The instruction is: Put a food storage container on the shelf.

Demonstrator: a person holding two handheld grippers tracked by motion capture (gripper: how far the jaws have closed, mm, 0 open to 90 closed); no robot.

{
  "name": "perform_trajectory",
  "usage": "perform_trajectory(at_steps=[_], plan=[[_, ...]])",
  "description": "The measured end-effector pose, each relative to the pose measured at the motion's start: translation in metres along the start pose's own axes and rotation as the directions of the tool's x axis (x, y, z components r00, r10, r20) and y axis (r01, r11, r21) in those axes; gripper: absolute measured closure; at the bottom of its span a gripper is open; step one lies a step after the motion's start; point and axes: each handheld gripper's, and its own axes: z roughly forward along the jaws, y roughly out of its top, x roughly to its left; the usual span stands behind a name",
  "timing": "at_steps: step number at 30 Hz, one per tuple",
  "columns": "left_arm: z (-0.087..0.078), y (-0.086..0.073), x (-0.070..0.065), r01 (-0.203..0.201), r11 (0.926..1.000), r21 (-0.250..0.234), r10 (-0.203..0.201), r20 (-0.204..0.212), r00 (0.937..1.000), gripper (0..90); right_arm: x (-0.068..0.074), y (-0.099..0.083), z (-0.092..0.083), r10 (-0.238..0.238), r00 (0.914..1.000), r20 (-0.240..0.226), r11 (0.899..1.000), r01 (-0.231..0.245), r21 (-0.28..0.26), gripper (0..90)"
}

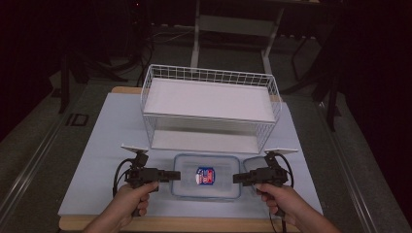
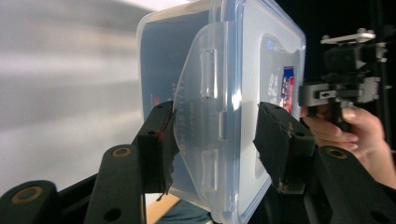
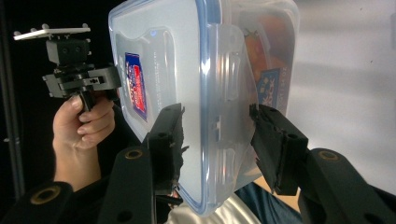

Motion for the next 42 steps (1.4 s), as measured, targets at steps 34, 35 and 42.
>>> perform_trajectory(at_steps=[34,35,42], plan=[[-0.044,0.078,-0.115,-0.059,0.9965,-0.058,0.061,0.032,0.9976,49.4,0.109,0.062,-0.101,-0.067,0.9978,-0.003,0.996,0.067,-0.067,55.5],[-0.045,0.081,-0.119,-0.065,0.9957,-0.066,0.067,0.027,0.9974,49.4,0.110,0.064,-0.102,-0.065,0.9979,-0.004,0.995,0.064,-0.073,55.4],[-0.051,0.102,-0.133,-0.085,0.9931,-0.080,0.087,0.014,0.9961,49.4,0.120,0.082,-0.110,-0.060,0.9981,-0.008,0.994,0.059,-0.097,55.0]])
